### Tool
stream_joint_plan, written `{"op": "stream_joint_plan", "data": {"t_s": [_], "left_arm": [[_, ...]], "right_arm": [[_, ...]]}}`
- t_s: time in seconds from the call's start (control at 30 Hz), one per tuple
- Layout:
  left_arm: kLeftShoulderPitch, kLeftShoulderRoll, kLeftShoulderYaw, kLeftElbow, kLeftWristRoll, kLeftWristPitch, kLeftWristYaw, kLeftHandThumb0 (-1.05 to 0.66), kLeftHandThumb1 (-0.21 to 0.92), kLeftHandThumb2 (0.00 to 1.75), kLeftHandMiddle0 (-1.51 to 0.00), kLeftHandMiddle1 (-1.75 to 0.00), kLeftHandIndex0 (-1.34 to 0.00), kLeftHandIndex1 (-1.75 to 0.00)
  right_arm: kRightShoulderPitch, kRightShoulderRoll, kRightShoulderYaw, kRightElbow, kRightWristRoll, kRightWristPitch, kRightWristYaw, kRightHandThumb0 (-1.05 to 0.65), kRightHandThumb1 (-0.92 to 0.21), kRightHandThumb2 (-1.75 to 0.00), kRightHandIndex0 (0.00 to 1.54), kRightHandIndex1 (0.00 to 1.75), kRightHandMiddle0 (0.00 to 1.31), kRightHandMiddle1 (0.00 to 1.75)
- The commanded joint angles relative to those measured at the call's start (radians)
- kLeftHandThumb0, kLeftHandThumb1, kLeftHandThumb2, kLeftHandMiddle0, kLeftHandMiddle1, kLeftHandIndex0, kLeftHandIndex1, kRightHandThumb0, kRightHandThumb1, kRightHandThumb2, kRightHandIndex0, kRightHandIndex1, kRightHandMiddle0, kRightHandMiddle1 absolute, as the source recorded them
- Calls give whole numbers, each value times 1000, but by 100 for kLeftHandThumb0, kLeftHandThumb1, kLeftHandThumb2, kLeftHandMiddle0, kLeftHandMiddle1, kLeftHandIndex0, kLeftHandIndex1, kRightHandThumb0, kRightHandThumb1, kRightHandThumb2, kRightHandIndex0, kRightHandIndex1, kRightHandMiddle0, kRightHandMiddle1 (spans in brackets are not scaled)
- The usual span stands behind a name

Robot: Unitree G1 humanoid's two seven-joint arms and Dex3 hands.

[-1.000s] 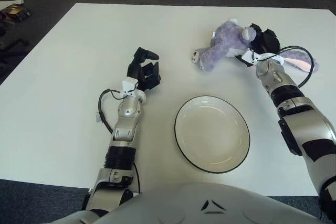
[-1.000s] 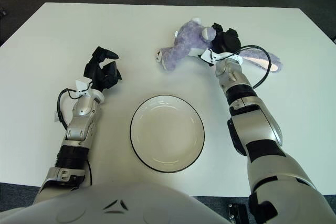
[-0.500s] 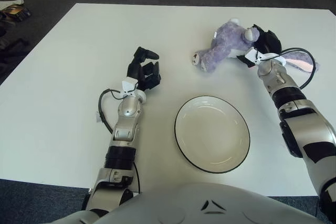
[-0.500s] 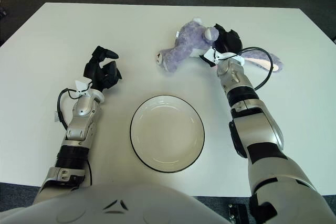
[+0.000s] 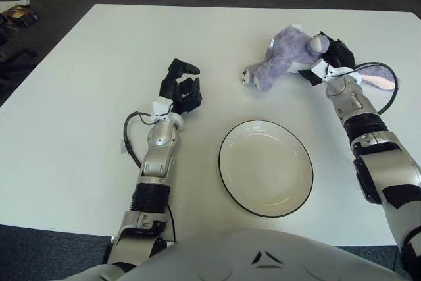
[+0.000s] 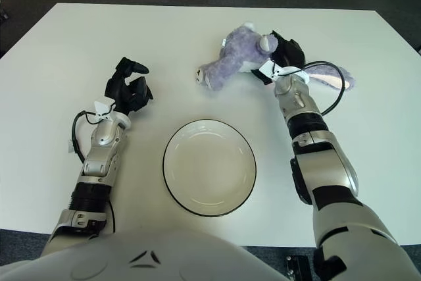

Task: Put the doll into the plate.

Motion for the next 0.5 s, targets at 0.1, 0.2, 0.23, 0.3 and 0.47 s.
{"op": "stream_joint_plan", "data": {"t_s": [0.1,0.2,0.23,0.3,0.47], "left_arm": [[58,6,1,40,0,-4,-9,-39,66,87,-104,-175,-35,-175],[56,6,1,38,-8,3,-15,-39,66,87,-105,-175,-35,-175],[56,6,2,36,-12,7,-18,-39,66,87,-104,-175,-35,-175],[55,6,3,35,-19,13,-23,-39,66,87,-104,-175,-35,-175],[53,4,5,36,-29,14,-33,-39,66,87,-100,-175,-35,-175]], "right_arm": [[93,5,-28,-126,40,74,82,51,-21,-145,70,175,95,175],[116,7,-39,-200,37,110,97,51,-21,-145,69,175,94,175],[122,7,-41,-218,35,116,100,51,-21,-145,69,175,94,175],[130,6,-44,-246,30,125,104,51,-21,-145,69,175,94,175],[149,-4,-46,-306,16,122,107,51,-20,-145,70,175,95,175]]}}
